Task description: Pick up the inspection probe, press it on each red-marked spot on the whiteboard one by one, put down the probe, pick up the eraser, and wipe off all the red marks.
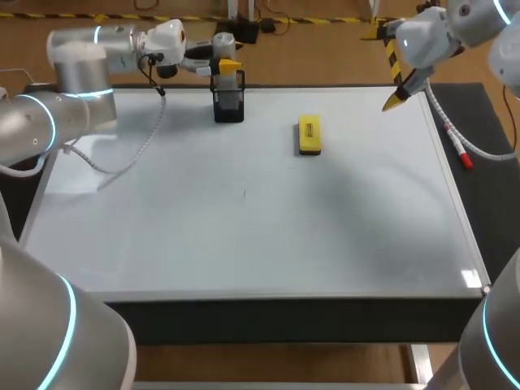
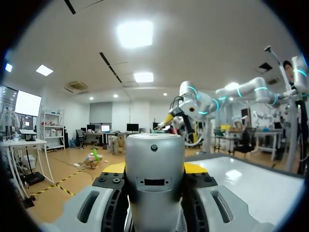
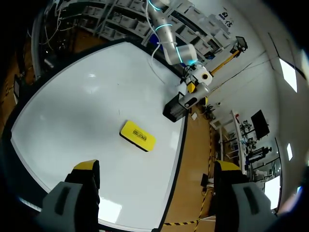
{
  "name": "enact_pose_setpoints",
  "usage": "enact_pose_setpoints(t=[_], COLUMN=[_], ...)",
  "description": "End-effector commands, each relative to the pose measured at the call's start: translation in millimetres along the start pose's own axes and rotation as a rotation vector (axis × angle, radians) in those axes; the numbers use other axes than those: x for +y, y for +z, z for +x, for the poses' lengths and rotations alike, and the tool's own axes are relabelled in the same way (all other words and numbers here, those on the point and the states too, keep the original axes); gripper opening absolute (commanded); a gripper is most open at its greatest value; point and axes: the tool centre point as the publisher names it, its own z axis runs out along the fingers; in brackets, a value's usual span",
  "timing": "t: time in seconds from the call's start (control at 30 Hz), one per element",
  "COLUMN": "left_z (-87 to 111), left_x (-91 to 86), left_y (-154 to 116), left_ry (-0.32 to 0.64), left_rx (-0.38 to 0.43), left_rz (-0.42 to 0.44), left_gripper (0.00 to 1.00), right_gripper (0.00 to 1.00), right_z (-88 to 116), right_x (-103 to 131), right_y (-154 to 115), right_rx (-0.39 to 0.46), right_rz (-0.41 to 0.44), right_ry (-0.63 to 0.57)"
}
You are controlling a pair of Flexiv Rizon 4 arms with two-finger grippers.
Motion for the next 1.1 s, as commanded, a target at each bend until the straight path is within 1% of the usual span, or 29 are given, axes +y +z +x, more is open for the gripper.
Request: enact_pose_setpoints(t=[0.03, 0.27, 0.3, 0.33, 0.57, 0.67, 0.73, 0.8, 0.87, 1.03, 1.1], left_z=[-7.3, -7.4, -7.1, -6.2, -1.1, 5.1, 12.3, 20.0, 25.7, 39.1, 44.8], left_x=[7.1, 8.9, 9.1, 8.9, -8.6, -18.3, -22.9, -26.0, -26.6, -25.7, -25.7], left_y=[-2, -2, -2, -2, -7, -15, -21, -31, -41, -67, -77], left_ry=[-0.001, -0.011, -0.012, -0.010, 0.014, 0.038, 0.049, 0.062, 0.068, 0.066, 0.065], left_rx=[0.045, 0.045, 0.043, 0.044, 0.030, -0.025, -0.080, -0.133, -0.200, -0.325, -0.386], left_rz=[0.025, 0.024, 0.019, 0.019, 0.000, -0.051, -0.108, -0.139, -0.193, -0.258, -0.298], left_gripper=[0.00, 0.00, 0.45, 1.00, 1.00, 1.00, 1.00, 1.00, 1.00, 1.00, 1.00], right_gripper=[1.00, 1.00, 1.00, 1.00, 1.00, 1.00, 1.00, 1.00, 1.00, 1.00, 1.00], right_z=[0, 0, 0, 0, 0, 0, 0, 0, 0, 0, 0], right_x=[0, 0, 0, 0, 0, 0, 0, 0, 0, 0, 0], right_y=[0, 0, 0, 0, 0, 0, 0, 0, 0, 0, 0], right_rx=[0.003, 0.003, 0.003, 0.003, 0.003, 0.003, 0.003, 0.003, 0.003, 0.003, 0.003], right_rz=[0.002, 0.002, 0.002, 0.002, 0.002, 0.002, 0.002, 0.002, 0.002, 0.002, 0.002], right_ry=[-0.002, -0.002, -0.002, -0.002, -0.002, -0.002, -0.002, -0.002, -0.002, -0.002, -0.002])
